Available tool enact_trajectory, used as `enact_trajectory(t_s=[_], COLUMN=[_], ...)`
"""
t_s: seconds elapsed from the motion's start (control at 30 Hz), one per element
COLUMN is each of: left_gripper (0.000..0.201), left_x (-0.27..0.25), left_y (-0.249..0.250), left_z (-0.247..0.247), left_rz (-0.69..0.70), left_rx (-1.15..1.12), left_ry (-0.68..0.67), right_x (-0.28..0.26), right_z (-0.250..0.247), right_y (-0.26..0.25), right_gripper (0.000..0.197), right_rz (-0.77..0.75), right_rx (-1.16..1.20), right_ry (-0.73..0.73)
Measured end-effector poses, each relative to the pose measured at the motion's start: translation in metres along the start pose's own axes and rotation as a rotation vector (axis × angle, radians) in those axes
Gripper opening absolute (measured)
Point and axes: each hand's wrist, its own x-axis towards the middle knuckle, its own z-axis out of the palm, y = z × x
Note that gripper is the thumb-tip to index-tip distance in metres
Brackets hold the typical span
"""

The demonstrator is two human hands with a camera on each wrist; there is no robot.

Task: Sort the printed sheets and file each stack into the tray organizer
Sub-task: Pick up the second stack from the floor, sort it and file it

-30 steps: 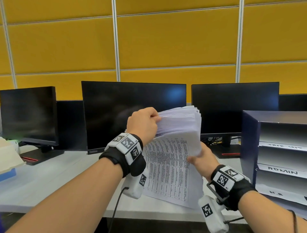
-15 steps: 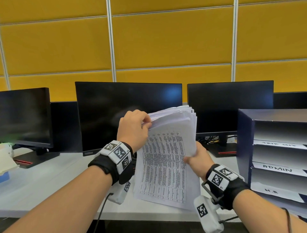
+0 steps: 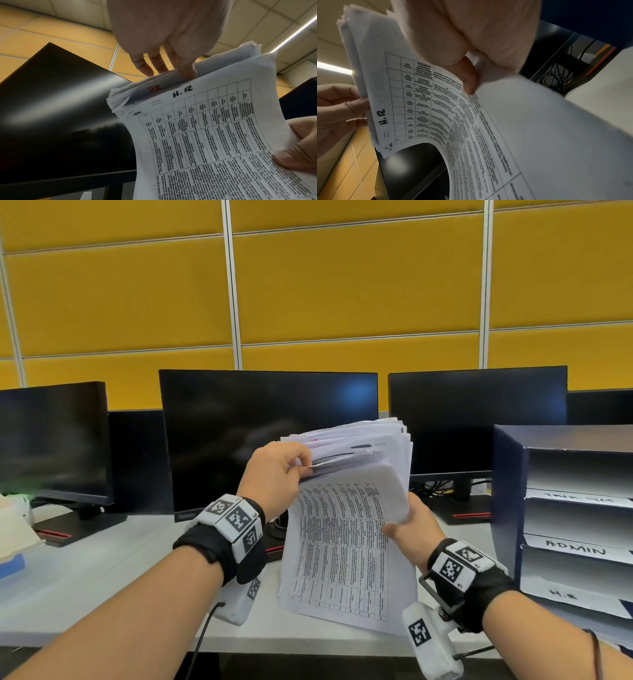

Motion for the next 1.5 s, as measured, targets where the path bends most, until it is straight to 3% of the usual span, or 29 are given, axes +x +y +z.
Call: enact_trajectory(t_s=[0.2, 0.43, 0.67, 0.93, 1.03, 1.17, 1.3, 1.5], left_gripper=[0.007, 0.015, 0.018, 0.008, 0.008, 0.007, 0.007, 0.020], left_x=[0.001, 0.015, 0.016, 0.011, 0.007, 0.001, 0.000, 0.004], left_y=[0.003, -0.008, -0.038, -0.052, -0.056, -0.061, -0.066, -0.078], left_z=[-0.002, -0.007, -0.026, -0.042, -0.038, -0.031, -0.037, -0.069], left_rz=[-0.043, -0.196, -0.346, -0.406, -0.360, -0.356, -0.407, -0.513], left_rx=[-0.030, -0.072, 0.046, 0.238, 0.166, 0.304, 0.363, 0.498], left_ry=[-0.021, 0.084, 0.203, 0.144, 0.024, -0.163, -0.101, -0.014], right_x=[-0.001, 0.003, 0.002, 0.005, 0.006, 0.007, 0.009, 0.017], right_z=[0.000, -0.002, -0.001, 0.002, 0.003, 0.002, -0.003, -0.012], right_y=[-0.001, 0.001, -0.002, 0.000, 0.000, 0.002, 0.006, 0.013], right_gripper=[0.042, 0.036, 0.047, 0.046, 0.046, 0.046, 0.047, 0.040], right_rz=[-0.006, 0.008, 0.032, 0.060, 0.070, 0.087, 0.090, 0.095], right_rx=[-0.012, -0.066, -0.026, 0.044, 0.059, 0.048, 0.047, 0.036], right_ry=[-0.007, -0.021, 0.003, 0.087, 0.120, 0.106, 0.110, 0.233])
